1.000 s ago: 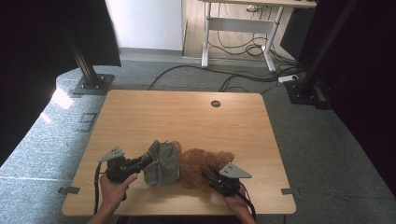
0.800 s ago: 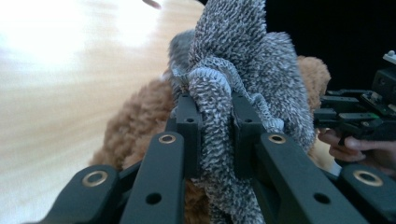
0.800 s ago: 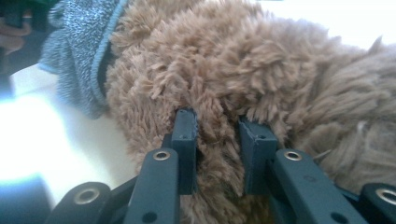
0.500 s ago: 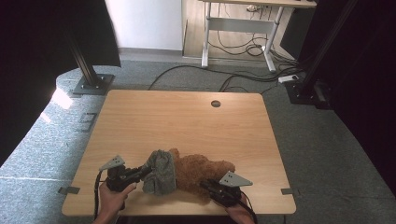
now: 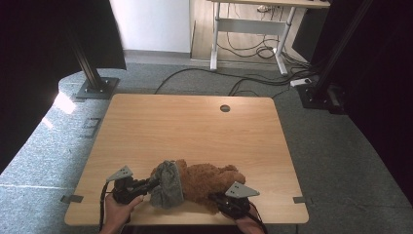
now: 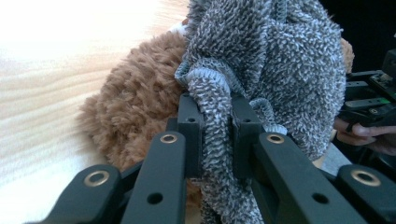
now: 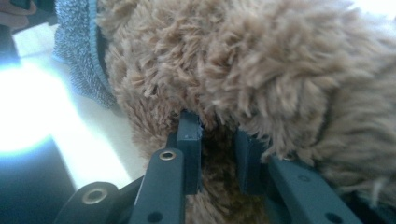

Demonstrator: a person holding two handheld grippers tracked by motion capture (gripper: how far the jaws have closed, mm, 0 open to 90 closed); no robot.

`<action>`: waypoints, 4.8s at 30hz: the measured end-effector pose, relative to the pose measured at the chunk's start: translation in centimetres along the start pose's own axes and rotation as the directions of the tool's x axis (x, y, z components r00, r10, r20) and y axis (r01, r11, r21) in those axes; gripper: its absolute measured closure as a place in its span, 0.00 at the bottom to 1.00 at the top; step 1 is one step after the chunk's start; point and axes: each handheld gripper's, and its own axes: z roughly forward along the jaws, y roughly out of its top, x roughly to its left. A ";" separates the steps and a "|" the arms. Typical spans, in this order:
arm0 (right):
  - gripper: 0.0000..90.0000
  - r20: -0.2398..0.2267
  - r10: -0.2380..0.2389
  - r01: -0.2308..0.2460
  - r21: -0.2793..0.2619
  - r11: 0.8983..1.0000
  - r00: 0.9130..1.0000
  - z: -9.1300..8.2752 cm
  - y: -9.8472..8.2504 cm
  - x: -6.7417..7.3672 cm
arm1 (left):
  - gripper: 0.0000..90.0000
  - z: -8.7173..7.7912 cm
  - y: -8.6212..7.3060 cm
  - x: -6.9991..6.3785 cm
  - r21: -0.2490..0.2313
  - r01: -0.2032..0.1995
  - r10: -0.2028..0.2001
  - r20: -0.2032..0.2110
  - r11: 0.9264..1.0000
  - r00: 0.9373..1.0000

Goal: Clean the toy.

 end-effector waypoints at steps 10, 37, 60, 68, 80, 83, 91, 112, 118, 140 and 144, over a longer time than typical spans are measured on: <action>0.84 0.115 -0.017 0.019 -0.016 1.000 0.993 2.3 1.1 -2.9 | 0.87 4.9 3.2 1.1 -0.041 -0.039 0.035 -0.098 0.998 0.995; 0.47 0.055 0.012 -0.006 -0.109 0.994 0.998 -2.1 1.1 -2.8 | 0.85 1.7 1.8 1.4 0.002 -0.008 0.008 -0.041 1.000 0.999; 0.64 0.147 0.047 -0.034 -0.089 0.995 0.988 -0.9 2.9 -4.7 | 0.85 2.0 8.2 -5.0 -0.099 -0.090 0.102 0.115 0.991 0.988; 0.69 0.180 0.047 -0.028 -0.107 0.994 0.982 -0.9 2.3 -5.0 | 0.84 9.5 9.2 -8.3 0.024 -0.142 0.137 0.144 0.990 0.980; 0.73 0.148 -0.020 0.034 -0.088 0.996 0.989 -1.1 1.5 -4.5 | 0.84 5.2 8.2 -1.5 -0.020 0.000 0.001 0.049 1.000 0.999; 0.73 0.114 -0.011 0.021 -0.087 0.996 0.993 -1.3 1.3 -4.2 | 0.84 4.5 7.3 0.2 -0.018 0.041 -0.039 0.061 0.999 0.997; 0.74 0.090 -0.023 0.027 -0.051 0.998 0.996 -1.6 0.4 -3.7 | 0.84 1.3 6.1 2.2 -0.067 0.055 -0.056 -0.009 0.996 0.998; 0.73 0.086 -0.069 0.064 0.053 0.996 0.994 0.2 -0.2 -2.9 | 0.84 1.2 3.1 2.9 -0.016 0.046 -0.047 -0.028 0.999 0.999; 0.73 0.147 -0.055 0.047 0.061 0.997 0.988 1.5 0.7 -3.9 | 0.85 2.8 3.9 3.8 -0.054 0.072 -0.075 -0.056 0.996 0.996; 0.59 0.239 0.039 -0.012 -0.111 0.994 0.970 1.0 2.0 -8.2 | 0.85 -2.0 6.2 5.5 -0.112 0.084 -0.096 -0.101 0.990 0.990; 0.57 0.237 0.046 -0.018 -0.117 0.993 0.970 0.9 2.0 -8.3 | 0.85 -4.7 5.1 6.1 -0.075 0.071 -0.083 -0.157 0.995 0.984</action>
